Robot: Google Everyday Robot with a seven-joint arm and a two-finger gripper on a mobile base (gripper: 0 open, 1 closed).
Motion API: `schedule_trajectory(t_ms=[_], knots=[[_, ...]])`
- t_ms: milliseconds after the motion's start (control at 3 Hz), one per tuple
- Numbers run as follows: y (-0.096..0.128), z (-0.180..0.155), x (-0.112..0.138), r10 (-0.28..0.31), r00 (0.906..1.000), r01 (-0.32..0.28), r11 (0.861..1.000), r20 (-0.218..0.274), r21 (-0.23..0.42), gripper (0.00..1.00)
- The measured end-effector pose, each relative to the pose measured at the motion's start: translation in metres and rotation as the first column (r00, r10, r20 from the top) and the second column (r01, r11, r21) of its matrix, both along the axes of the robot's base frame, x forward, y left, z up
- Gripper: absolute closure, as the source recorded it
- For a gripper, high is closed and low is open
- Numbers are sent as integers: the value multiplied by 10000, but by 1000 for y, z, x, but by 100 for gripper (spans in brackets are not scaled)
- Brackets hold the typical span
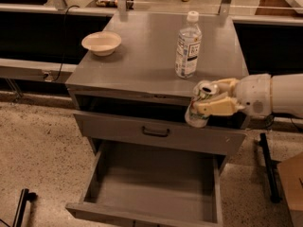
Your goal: Pick 7up can from middle drawer and place on counter
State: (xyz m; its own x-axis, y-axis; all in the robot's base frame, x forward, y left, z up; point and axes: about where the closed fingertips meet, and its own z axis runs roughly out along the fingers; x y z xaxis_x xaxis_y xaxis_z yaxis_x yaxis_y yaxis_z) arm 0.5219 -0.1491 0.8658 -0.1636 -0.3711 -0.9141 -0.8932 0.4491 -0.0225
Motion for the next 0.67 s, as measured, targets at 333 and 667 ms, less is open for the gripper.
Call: schedule_trajectory(t_ms=[333,667], knots=[[-39,25,26,-1501,9882,1475,9864,-312,-730,100],[-72,43,40,-2579,9659,2540,9610,-224,-1096,100]])
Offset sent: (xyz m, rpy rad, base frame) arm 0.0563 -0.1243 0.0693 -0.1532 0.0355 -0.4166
